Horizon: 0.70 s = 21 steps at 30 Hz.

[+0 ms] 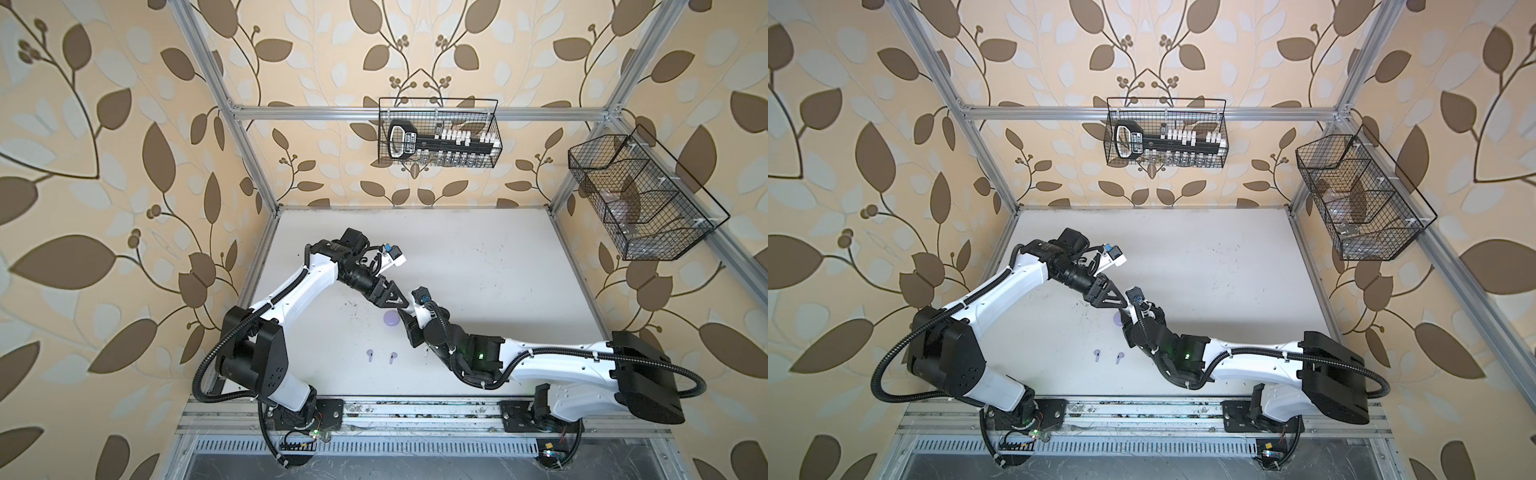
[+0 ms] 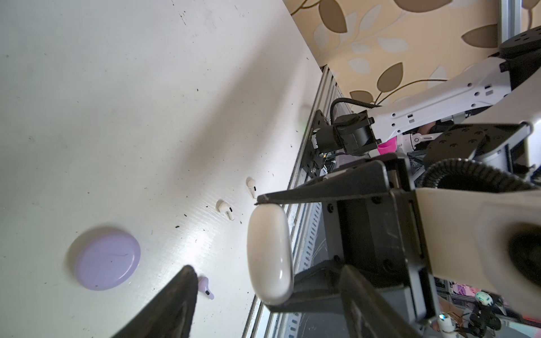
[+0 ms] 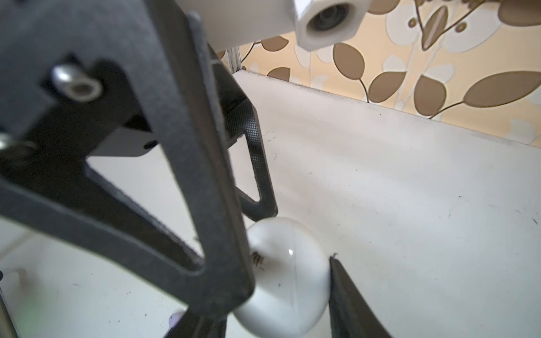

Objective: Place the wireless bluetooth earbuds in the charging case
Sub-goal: 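Lift the white case with the right gripper toward the left gripper, then close the left gripper on the white case held by the right gripper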

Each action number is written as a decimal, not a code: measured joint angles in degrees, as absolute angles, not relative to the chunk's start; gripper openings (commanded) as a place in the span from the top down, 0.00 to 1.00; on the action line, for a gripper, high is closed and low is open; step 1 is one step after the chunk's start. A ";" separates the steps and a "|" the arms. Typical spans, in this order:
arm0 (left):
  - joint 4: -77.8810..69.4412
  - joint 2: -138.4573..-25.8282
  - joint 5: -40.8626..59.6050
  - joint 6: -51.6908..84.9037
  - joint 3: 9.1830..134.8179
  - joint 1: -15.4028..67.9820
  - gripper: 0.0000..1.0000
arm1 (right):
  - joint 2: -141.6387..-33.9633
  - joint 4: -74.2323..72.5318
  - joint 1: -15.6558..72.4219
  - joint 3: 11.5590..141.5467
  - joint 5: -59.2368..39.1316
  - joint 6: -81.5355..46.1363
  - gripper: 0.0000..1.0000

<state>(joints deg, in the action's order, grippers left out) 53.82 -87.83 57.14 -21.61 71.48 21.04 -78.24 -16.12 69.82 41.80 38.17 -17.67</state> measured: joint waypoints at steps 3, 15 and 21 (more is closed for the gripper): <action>54.68 -87.90 57.60 -22.44 71.50 21.04 0.30 | -78.59 -16.10 70.04 42.22 37.87 -17.28 0.57; 59.09 -89.49 60.12 -26.02 72.75 21.04 0.38 | -79.64 -16.03 70.17 43.42 36.58 -15.97 0.57; 60.71 -90.26 60.71 -27.97 73.21 21.04 0.40 | -79.99 -15.86 70.15 43.97 36.21 -15.18 0.58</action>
